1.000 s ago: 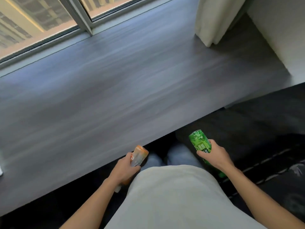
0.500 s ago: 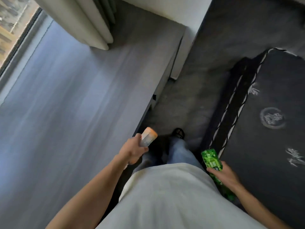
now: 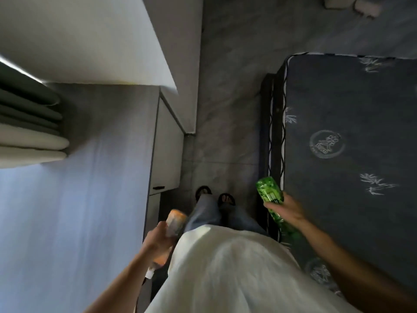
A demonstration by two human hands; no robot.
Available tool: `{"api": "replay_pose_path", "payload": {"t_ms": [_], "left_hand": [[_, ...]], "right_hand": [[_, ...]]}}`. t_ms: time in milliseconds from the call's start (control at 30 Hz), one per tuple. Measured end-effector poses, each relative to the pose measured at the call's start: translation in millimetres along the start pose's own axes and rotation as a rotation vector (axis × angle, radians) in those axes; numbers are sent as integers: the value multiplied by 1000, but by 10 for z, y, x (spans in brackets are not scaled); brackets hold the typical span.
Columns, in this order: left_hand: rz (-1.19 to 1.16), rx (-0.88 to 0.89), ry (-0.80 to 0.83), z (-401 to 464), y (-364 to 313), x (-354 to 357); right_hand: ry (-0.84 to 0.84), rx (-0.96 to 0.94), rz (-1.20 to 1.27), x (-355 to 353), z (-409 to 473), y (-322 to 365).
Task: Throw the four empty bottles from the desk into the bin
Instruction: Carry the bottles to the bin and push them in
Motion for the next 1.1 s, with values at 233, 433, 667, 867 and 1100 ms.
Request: {"api": "replay_pose_path", "payload": {"t_ms": [233,433,667,867,1100], "left_hand": [[27,-30,44,250,-337,-663],[36,52,41,613,-1208,-1603],[0,245,34,828,-2853,-2558],[12,335,17,1014,-4040,-3086],[46,210,24,1332,-4604,-3575]], "right_hand": [[-78,-72,-57,-593,515,1001],[-98,17,11,-892,797,1166],[-56,153,148,-1107,831,971],[-27,256,171,-1624,1025,882],[-17,241,65,-2727,1701,1528]]}}
Point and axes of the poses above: each hand's wrist, its own z-axis towards the middle knuckle, its own x-axis out of the palm, y = z × x, the point moved 8 cm from there along z, towards the middle knuckle, and after that the axes turned 12 degrees about y, right-handed, at the moved point
